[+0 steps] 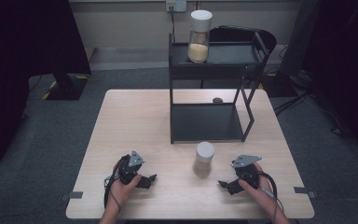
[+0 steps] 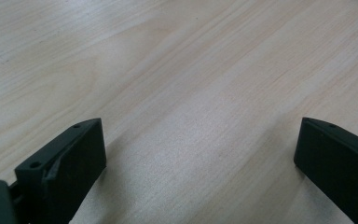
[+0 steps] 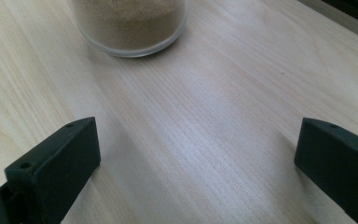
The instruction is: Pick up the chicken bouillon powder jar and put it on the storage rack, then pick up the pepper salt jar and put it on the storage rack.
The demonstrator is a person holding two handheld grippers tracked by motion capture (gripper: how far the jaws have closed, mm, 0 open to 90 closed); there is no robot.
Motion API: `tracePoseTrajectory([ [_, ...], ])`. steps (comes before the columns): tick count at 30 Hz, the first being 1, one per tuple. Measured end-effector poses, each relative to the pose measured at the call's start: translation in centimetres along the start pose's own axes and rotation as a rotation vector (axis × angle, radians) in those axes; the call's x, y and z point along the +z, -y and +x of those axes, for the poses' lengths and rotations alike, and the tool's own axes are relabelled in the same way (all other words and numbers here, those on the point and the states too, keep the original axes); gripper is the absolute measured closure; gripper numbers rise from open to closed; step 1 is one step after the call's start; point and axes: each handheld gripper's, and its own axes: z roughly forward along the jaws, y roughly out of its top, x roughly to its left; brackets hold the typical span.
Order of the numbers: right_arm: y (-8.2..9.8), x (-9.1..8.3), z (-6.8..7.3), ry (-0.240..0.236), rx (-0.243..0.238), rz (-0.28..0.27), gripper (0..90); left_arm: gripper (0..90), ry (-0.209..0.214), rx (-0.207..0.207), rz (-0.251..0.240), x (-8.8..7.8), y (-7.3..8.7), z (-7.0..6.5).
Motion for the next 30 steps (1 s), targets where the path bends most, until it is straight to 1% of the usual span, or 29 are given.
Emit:
tracePoseTrajectory([
  [2,0.00,0.00,0.00,0.000,0.000,0.000,0.0,0.3,0.020,-0.017,0.012,0.07,-0.17,0.41],
  [6,-0.01,0.00,0.00,0.000,0.000,0.000,0.0,0.0,0.036,-0.004,0.011,0.04,-0.10,0.82],
  [17,-0.02,0.01,-0.09,-0.004,-0.001,0.000,0.0,0.0,0.035,-0.004,0.010,0.05,-0.09,0.80],
  [23,-0.05,0.02,-0.39,-0.015,-0.009,0.000,0.0,0.0,0.036,-0.004,0.011,0.05,-0.09,0.80],
  [26,-0.26,0.03,-0.49,-0.019,-0.010,0.006,0.0,0.0,0.035,-0.004,0.010,0.05,-0.09,0.80],
  [28,-0.49,0.00,-0.70,-0.033,-0.008,0.008,2.0,0.0,0.035,-0.004,0.010,0.05,-0.09,0.80],
  [30,-0.82,-0.03,-0.74,-0.038,-0.012,0.009,1.6,0.0,0.035,-0.004,0.010,0.05,-0.09,0.80],
])
